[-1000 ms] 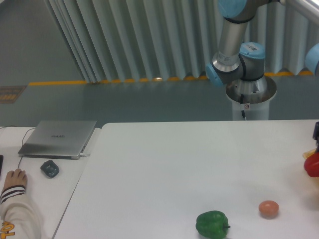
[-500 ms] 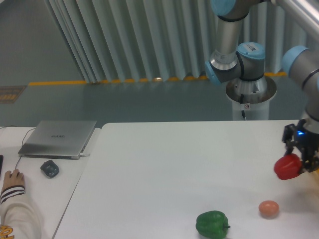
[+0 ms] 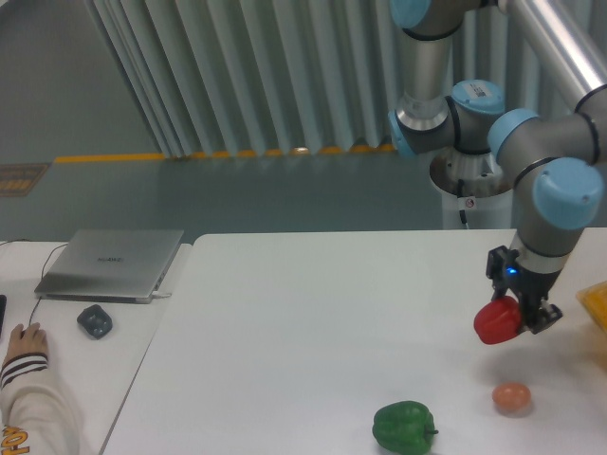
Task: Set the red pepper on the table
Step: 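Carry the red pepper over the table beside the orange fruit, then lower the red pepper onto the table and open the gripper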
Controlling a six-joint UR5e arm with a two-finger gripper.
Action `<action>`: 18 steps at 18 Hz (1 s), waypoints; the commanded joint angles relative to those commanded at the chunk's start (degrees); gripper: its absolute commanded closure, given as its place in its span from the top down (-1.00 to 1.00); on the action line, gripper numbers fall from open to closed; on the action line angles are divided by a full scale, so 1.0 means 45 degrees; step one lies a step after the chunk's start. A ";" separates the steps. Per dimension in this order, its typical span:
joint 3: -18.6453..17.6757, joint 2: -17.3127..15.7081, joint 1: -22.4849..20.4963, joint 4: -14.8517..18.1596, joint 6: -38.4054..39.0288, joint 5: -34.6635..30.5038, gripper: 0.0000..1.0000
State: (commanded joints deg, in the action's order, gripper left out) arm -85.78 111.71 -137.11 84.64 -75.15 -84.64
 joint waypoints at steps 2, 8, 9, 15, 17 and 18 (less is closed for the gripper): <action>-0.0058 0.0156 0.0312 -0.0039 0.0000 0.0000 -0.17; -0.0332 0.0332 0.0586 -0.0662 0.0370 -0.0117 -0.13; -0.0352 0.0313 0.0626 -0.0800 0.0371 -0.0369 -0.13; -0.0957 0.0254 0.0899 -0.1778 0.0566 -0.1055 -0.13; -0.0919 0.0293 0.0938 -0.1797 0.0566 -0.1094 0.09; -0.0918 0.0274 0.0919 -0.1797 0.0528 -0.1075 0.66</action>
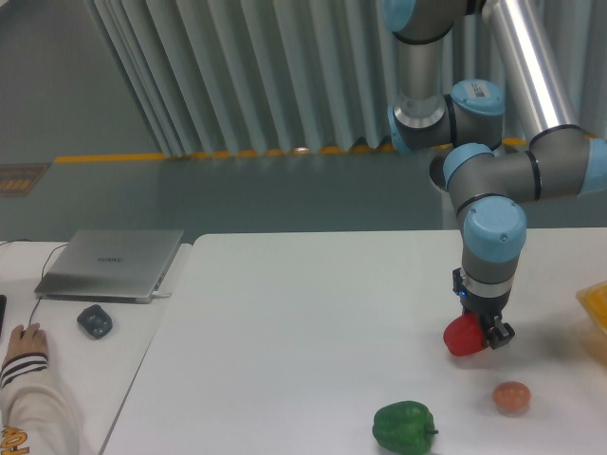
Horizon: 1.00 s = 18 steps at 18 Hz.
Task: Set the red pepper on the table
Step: 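Lower the red pepper onto the table and open the gripper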
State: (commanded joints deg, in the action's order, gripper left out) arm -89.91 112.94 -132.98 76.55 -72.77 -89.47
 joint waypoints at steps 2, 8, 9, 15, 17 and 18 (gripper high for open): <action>0.0019 0.0000 0.0019 -0.0058 0.0019 0.0000 1.00; 0.0195 -0.0078 0.0000 -0.0175 0.0000 0.0059 1.00; 0.0253 -0.0136 0.0000 -0.0466 0.0019 0.0039 1.00; 0.0410 -0.0449 0.0078 -0.1894 -0.0078 -0.0039 1.00; 0.0488 -0.0547 0.0078 -0.2147 -0.0098 -0.0174 1.00; 0.0585 -0.0566 0.0078 -0.2168 -0.0117 -0.0311 1.00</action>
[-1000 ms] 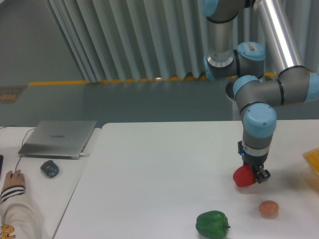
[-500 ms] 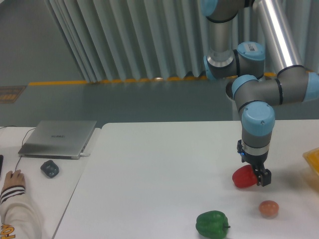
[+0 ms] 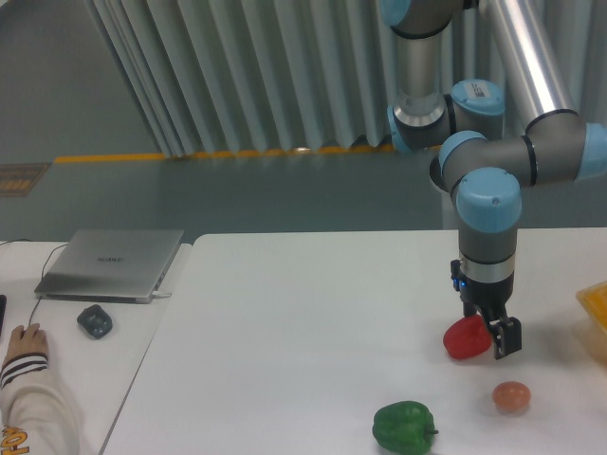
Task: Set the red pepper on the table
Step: 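Lower the red pepper onto the table and open the gripper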
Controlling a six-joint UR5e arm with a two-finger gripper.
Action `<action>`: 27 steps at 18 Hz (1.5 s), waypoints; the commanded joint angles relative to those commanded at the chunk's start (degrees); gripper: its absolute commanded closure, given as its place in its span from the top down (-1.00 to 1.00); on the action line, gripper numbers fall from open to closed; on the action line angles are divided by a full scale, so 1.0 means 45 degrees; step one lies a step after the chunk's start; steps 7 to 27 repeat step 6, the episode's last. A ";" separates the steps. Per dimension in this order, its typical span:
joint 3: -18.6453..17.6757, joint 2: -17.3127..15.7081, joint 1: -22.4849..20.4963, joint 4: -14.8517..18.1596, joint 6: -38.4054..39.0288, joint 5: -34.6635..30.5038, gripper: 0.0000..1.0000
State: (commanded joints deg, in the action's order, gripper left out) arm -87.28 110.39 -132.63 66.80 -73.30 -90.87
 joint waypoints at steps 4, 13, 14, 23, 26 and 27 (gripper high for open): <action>-0.0038 -0.0039 0.0000 -0.0175 0.0000 -0.0702 1.00; -0.0038 -0.0039 0.0000 -0.0176 0.0000 -0.0841 1.00; -0.0038 -0.0039 0.0000 -0.0176 0.0000 -0.0841 1.00; -0.0038 -0.0039 0.0000 -0.0176 0.0000 -0.0841 1.00; -0.0038 -0.0039 0.0000 -0.0176 0.0000 -0.0841 1.00; -0.0038 -0.0039 0.0000 -0.0176 0.0000 -0.0841 1.00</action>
